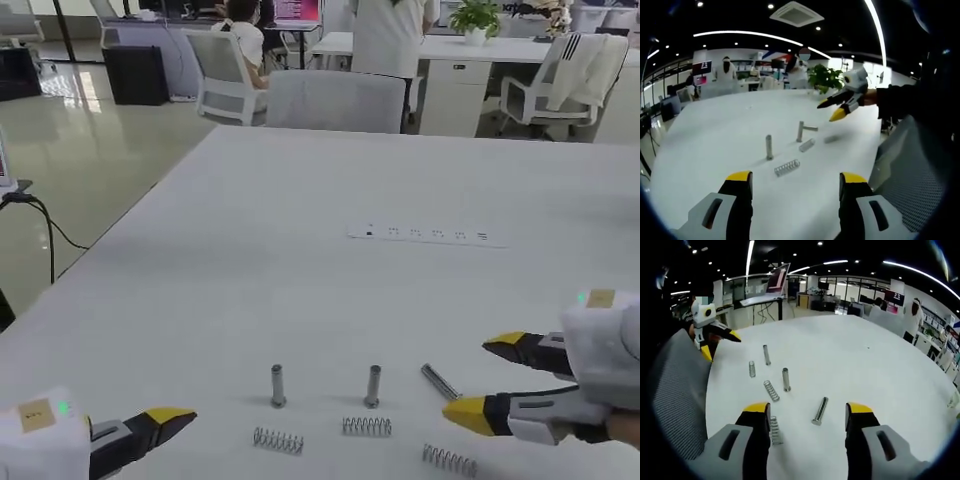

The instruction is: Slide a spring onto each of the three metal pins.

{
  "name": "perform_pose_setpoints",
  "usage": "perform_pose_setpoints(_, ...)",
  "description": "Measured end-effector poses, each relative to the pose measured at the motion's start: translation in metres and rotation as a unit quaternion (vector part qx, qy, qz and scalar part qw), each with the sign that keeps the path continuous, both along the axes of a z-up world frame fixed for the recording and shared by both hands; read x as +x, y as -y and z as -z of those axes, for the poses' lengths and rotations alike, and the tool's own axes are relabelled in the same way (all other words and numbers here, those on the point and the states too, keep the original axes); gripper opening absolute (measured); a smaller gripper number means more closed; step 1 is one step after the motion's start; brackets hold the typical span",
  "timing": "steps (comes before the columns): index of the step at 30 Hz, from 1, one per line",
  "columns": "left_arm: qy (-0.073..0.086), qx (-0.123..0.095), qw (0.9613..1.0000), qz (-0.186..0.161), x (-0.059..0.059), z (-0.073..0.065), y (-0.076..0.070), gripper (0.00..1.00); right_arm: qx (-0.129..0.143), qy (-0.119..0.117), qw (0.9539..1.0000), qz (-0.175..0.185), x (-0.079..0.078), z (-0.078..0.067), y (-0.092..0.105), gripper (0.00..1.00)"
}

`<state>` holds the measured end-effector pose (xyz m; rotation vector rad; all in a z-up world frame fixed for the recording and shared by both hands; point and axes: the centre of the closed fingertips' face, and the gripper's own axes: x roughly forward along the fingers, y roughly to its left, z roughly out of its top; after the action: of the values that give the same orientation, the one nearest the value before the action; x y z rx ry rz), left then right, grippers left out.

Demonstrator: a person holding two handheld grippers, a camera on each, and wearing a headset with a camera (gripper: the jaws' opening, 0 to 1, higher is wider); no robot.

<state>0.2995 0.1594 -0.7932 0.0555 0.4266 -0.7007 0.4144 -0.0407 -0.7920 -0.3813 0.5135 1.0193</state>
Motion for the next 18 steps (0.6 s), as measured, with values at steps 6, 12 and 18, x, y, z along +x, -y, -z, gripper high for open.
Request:
perform_pose_setpoints(6, 0.002, -0.001, 1.0000, -0.006, -0.002, -0.001, -0.002, 0.66, -0.016, -0.018, 0.9997, 0.004, 0.012, 0.014, -0.007, 0.58)
perform_pose_setpoints(12, 0.004, -0.001, 1.0000, -0.009, -0.002, -0.002, -0.003, 0.66, -0.033, -0.028, 0.9989, 0.017, 0.023, 0.022, -0.013, 0.54)
perform_pose_setpoints(18, 0.003, 0.002, 1.0000, -0.009, -0.002, -0.002, -0.003, 0.66, -0.062, -0.040, 0.9967, 0.031, 0.033, 0.030, -0.013, 0.51)
